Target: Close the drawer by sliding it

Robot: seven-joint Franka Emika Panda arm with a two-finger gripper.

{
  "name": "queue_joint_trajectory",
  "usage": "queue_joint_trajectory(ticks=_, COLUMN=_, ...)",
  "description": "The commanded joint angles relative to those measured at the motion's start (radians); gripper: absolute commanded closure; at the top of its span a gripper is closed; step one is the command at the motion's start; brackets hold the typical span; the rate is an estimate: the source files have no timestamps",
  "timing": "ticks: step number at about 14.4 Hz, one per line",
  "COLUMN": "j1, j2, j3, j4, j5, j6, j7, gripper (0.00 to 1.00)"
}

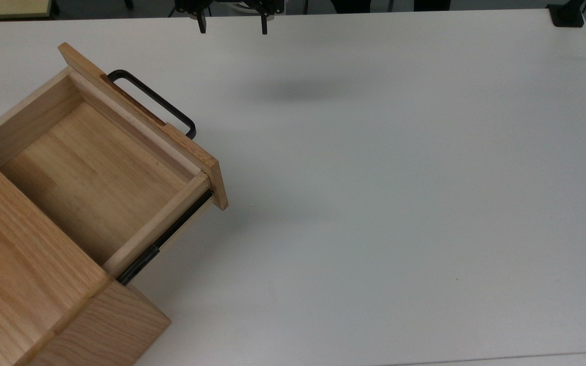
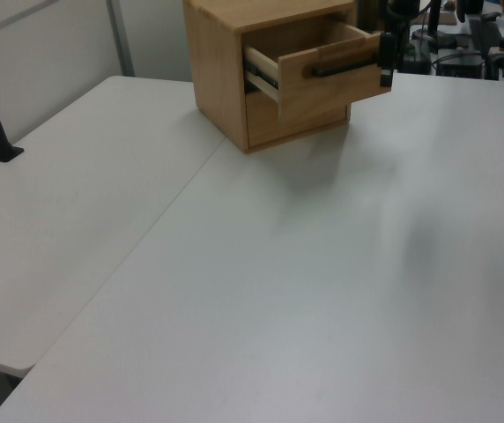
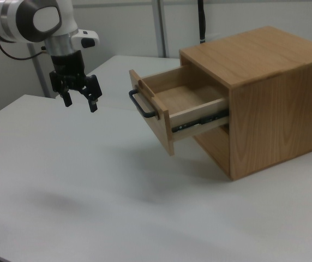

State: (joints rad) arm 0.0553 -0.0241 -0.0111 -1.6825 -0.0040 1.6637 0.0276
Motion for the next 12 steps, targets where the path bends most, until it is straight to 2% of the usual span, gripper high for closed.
queue_joint_trajectory(ticks=1, j1=0.0, j2=0.004, j3=0.003, j4=0.015, j5=-0.025, j6=-0.032, j7=0.009, gripper=0.0)
queue_joint_trajectory(ticks=10, j1=0.0, j2=0.006, j3=0.003, j4=0.012, j5=-0.025, j6=-0.027, j7=-0.003, gripper=0.02)
queue_joint_trajectory(ticks=11, j1=0.0, j2=0.006, j3=0.003, j4=0.01, j5=-0.025, j6=-0.027, j7=-0.014, gripper=0.21)
queue_joint_trajectory(ticks=12, j1=-0.002, j2=0.006, j3=0.003, j4=0.009, j5=-0.025, j6=-0.025, j7=-0.027, gripper=0.34)
